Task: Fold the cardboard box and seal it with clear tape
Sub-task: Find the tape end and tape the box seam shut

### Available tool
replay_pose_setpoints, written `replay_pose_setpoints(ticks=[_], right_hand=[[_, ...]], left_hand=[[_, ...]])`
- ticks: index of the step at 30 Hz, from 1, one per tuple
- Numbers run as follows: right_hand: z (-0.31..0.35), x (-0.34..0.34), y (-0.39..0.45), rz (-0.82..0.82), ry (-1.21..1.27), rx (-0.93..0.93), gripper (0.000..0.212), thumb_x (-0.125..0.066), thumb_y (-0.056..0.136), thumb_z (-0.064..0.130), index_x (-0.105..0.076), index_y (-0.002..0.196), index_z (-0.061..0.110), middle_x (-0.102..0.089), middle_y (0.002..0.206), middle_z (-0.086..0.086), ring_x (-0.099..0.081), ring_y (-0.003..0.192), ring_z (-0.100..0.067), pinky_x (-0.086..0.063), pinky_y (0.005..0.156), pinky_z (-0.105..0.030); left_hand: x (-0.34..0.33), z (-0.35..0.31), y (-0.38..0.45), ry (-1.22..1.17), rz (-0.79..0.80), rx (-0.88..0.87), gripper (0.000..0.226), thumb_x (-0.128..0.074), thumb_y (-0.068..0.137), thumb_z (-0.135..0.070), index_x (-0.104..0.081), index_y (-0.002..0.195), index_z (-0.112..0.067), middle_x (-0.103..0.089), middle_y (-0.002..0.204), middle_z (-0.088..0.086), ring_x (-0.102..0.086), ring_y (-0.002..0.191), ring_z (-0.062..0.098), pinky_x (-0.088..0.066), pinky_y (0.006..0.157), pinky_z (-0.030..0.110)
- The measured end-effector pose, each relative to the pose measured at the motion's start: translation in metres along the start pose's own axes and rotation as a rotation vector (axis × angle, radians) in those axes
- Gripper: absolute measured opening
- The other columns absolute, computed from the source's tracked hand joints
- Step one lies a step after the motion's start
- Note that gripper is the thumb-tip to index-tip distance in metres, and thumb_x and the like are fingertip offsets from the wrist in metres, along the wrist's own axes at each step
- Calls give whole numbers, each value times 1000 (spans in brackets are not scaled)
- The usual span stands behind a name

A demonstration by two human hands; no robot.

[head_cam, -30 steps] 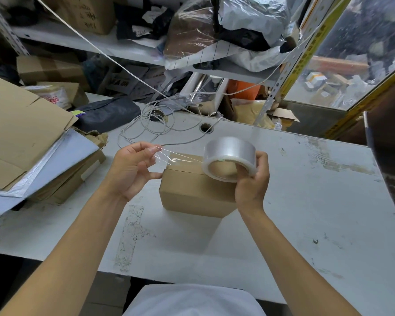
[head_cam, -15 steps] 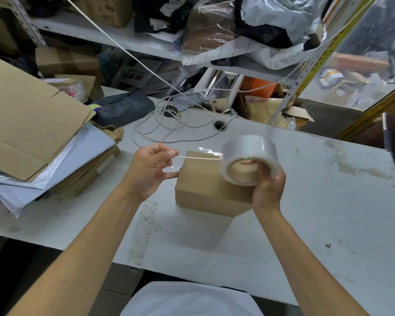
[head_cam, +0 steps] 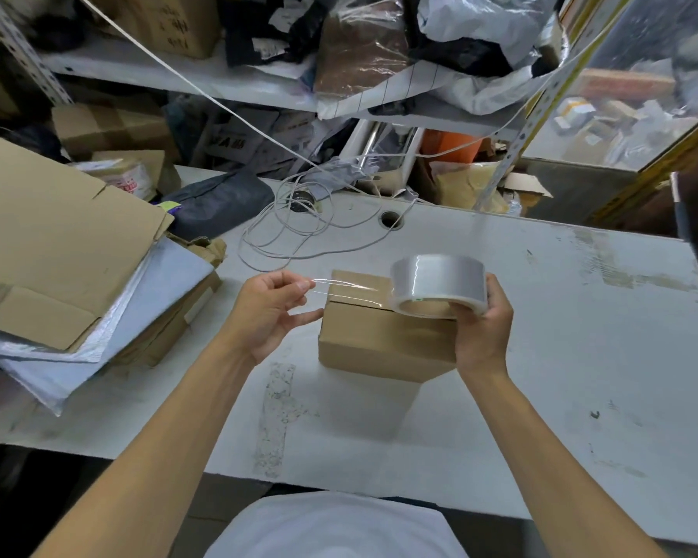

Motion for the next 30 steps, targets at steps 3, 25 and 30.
replay_pose_setpoints(ticks=[3, 25, 30], right_hand=[[3, -4, -2, -10, 51, -26, 12, -62, 78, 28, -53, 79, 21, -55, 70, 14, -48, 69, -12, -40, 58, -25], [3, -5, -8, 53, -67, 13, 26, -61, 82, 29, -57, 102, 11, -62, 94, -6, -58, 83, -17, -49, 63, -22], [7, 1, -7, 115, -28, -17, 32, -65, 82, 34, -59, 108, 16, -63, 96, 1, -59, 83, -9, -50, 66, -18]], left_hand=[[6, 5, 4, 44, 24, 30, 12, -58, 94, 1, -62, 83, -1, -58, 79, 7, -51, 71, 14, -61, 78, 39], [15, 4, 18, 83, 126, 105, 18, -52, 99, -3, -58, 82, 0, -71, 94, 23, -58, 102, 27, -60, 74, 31], [15, 3, 17, 58, 141, 98, 16, -54, 98, -4, -57, 83, -1, -74, 101, 23, -50, 95, 31, -61, 78, 35]])
Point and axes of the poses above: each hand's wrist, its own y-axis towards the middle knuckle, its own x-axis out of the back of the hand, z = x × y, the point moved 1 cm from there along y, towards the middle knuckle
